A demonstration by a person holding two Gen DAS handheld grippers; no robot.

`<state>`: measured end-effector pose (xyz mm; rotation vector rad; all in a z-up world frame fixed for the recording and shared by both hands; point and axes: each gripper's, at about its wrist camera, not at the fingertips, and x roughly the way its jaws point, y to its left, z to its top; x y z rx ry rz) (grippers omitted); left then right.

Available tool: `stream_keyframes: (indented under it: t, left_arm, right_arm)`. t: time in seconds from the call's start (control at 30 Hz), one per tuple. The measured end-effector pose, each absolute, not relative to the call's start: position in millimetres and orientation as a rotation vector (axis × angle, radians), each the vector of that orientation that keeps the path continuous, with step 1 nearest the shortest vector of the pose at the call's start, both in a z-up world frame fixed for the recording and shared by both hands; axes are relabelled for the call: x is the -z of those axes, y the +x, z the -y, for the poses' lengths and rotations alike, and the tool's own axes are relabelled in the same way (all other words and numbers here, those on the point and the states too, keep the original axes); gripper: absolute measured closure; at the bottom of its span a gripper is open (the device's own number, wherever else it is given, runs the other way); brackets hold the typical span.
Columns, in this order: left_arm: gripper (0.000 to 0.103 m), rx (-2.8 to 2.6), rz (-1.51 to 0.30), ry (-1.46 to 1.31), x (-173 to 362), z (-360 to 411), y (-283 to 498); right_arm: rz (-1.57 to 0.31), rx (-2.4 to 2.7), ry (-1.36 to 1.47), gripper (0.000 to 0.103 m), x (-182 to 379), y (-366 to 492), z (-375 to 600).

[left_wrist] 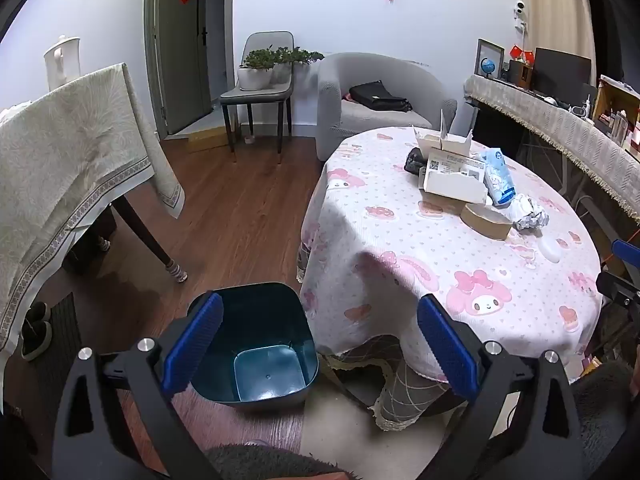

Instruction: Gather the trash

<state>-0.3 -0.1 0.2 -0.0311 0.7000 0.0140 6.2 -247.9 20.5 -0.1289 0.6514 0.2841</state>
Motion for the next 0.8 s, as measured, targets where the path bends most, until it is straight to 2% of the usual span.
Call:
stream_keyframes:
  t: [0.8]
  left_arm:
    - [0.004, -0.019, -0.713, -0.020, 7.1, -0.5, -0.7]
  right_arm:
    - [-0.657, -0.287, -0.092, 0.003, -21.6, 7.4, 254.4]
